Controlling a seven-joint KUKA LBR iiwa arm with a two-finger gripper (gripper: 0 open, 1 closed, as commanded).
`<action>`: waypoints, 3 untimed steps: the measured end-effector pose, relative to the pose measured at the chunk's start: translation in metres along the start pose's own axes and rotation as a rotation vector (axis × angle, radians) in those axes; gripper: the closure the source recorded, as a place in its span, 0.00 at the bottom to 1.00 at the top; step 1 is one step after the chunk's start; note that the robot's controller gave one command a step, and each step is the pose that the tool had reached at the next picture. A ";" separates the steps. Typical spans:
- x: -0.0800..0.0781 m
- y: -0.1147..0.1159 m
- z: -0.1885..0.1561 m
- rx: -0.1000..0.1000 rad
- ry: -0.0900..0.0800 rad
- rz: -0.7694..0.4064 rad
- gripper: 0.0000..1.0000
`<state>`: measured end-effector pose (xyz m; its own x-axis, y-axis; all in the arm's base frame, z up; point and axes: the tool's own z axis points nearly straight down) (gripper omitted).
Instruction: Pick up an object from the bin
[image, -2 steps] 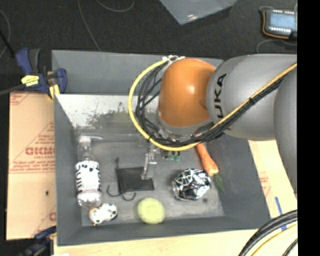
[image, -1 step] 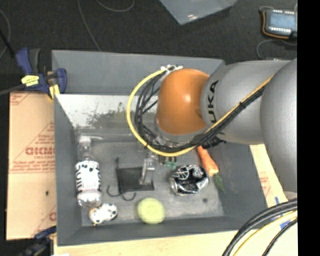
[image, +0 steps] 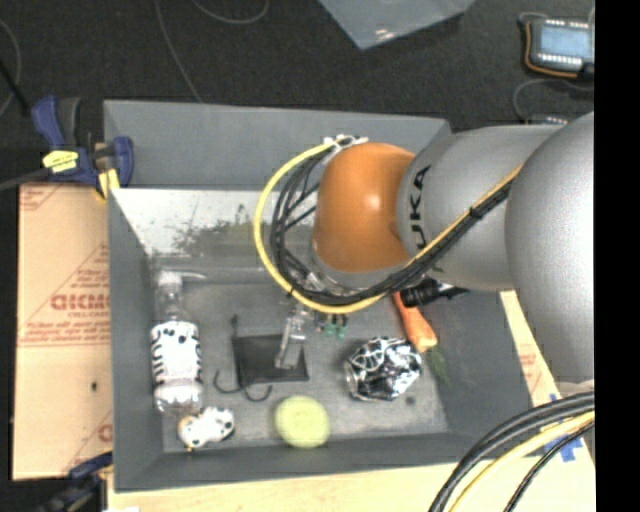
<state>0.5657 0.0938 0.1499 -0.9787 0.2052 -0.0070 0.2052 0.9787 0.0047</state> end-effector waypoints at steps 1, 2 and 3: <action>-0.001 -0.001 0.047 0.000 -0.008 -0.005 0.00; 0.000 -0.004 0.079 -0.001 -0.002 0.117 1.00; 0.000 -0.004 0.079 -0.001 -0.002 0.118 1.00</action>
Offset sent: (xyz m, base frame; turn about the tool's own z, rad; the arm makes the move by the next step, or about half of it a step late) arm -0.0015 -0.0032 -0.0799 0.1184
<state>0.5654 0.0897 0.0710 -0.9479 0.3186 -0.0080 0.3185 0.9479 0.0068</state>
